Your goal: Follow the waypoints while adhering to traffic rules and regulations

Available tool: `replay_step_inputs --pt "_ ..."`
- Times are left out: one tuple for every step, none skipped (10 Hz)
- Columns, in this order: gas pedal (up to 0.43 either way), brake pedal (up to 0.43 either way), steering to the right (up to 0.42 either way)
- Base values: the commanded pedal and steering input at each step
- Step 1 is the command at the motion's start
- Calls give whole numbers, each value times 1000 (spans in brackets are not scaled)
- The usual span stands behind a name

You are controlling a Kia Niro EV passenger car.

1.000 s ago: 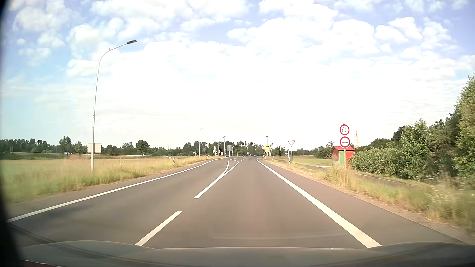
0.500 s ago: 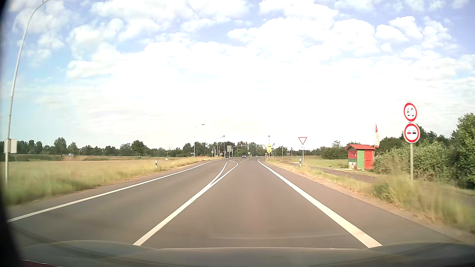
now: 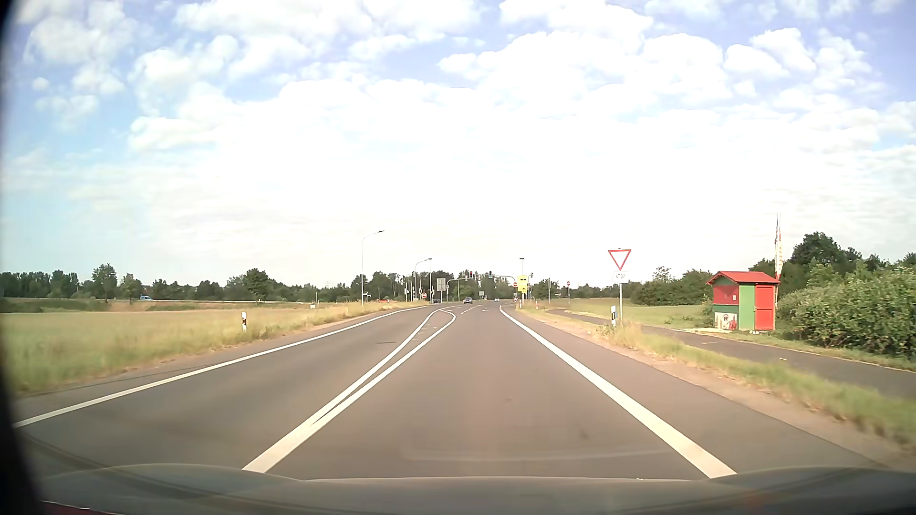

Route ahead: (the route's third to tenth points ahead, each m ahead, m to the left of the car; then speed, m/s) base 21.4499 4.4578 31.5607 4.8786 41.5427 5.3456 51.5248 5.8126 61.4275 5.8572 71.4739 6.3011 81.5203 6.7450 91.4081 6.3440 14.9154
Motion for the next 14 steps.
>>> replay_step_inputs --pt "331 30 -2" --pt "339 30 -2" --pt "350 30 -2" --pt "350 30 -2" --pt "350 30 -1" --pt "350 30 -1" --pt "350 30 -1" --pt "350 30 -2" --pt "350 30 -1" --pt "350 30 -1" --pt "350 30 -1" --pt "350 30 -1" --pt "350 30 -1" --pt "350 30 -1"
